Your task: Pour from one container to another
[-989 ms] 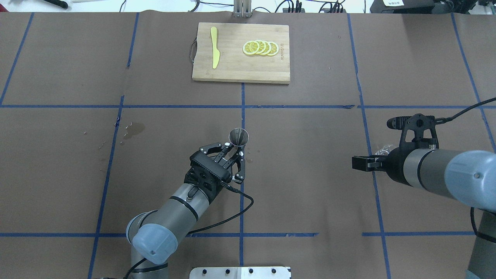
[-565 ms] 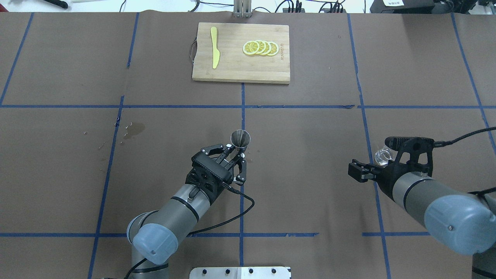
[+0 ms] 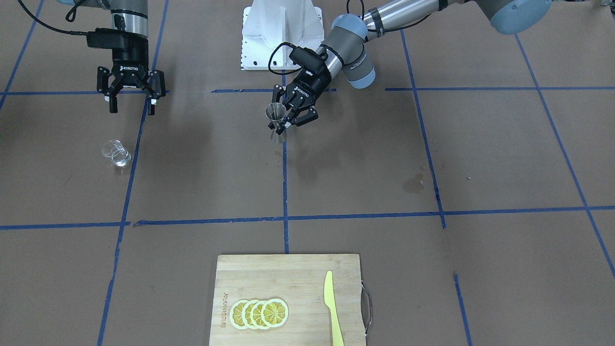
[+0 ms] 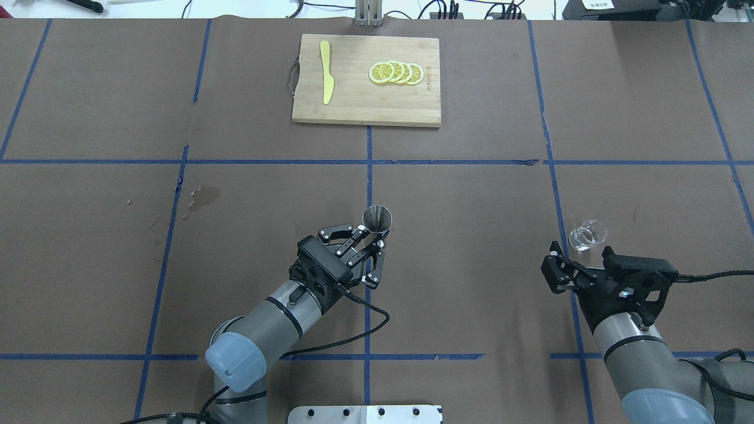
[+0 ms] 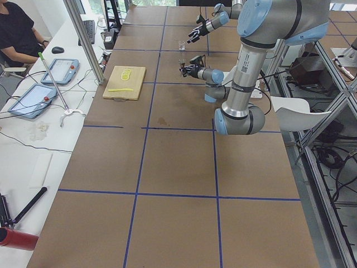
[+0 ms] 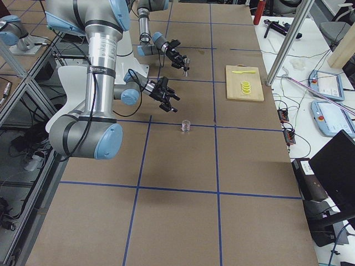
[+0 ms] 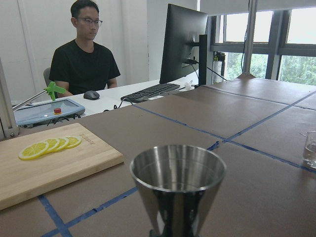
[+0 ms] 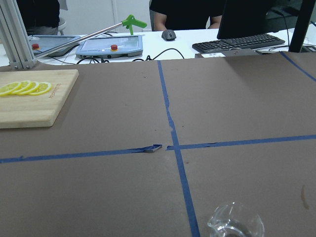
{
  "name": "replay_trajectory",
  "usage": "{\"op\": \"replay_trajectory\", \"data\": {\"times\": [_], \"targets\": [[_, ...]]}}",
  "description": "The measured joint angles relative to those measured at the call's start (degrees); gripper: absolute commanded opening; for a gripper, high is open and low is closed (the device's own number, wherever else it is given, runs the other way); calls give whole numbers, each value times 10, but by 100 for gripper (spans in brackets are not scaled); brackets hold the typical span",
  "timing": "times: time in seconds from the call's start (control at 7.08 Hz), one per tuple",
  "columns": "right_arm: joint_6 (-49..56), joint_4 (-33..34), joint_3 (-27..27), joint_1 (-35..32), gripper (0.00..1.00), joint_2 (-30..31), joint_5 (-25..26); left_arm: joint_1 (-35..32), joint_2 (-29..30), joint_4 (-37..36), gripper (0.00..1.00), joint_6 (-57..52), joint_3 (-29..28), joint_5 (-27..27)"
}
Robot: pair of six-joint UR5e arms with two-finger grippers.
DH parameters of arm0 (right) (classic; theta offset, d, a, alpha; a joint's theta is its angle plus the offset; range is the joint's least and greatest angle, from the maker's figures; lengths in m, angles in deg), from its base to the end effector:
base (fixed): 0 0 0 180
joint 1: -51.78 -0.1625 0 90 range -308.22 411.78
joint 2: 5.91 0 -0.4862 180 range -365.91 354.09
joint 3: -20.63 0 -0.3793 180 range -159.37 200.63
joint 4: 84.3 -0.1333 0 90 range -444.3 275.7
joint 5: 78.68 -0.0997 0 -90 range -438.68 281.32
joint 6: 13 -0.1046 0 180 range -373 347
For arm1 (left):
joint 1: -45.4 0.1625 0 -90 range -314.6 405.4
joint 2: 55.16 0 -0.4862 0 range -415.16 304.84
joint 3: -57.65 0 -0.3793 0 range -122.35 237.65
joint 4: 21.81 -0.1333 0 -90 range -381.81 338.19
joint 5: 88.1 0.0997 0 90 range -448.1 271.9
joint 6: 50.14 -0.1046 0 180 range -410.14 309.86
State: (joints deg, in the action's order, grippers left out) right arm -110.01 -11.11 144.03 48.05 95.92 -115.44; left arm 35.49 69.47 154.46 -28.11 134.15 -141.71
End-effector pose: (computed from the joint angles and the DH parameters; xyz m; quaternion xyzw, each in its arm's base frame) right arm -0.3552 -0.2407 0.4861 0.4146 -0.3058 0.2257 0.8268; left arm 0.6369 -0.3096 0.3055 0.6250 0.4793 0.0529 0.6139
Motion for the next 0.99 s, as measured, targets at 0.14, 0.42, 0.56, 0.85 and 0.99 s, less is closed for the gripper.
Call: {"op": "replay_trajectory", "data": {"times": [0.14, 0.42, 0.56, 0.85, 0.99], "targets": [[-15, -1, -11, 3, 94, 1, 13, -2, 2, 4, 0, -1, -3, -2], [-52, -26, -41, 12, 93, 4, 59, -3, 9, 6, 0, -13, -4, -3], [-60, -44, -64, 19, 94, 5, 95, -4, 11, 6, 0, -16, -4, -4], [-64, -76, -115, 27, 93, 5, 144, -4, 14, 6, 0, -18, -5, -4], [-64, -86, -136, 29, 93, 5, 152, -4, 15, 5, 0, -19, -5, -4]]}}
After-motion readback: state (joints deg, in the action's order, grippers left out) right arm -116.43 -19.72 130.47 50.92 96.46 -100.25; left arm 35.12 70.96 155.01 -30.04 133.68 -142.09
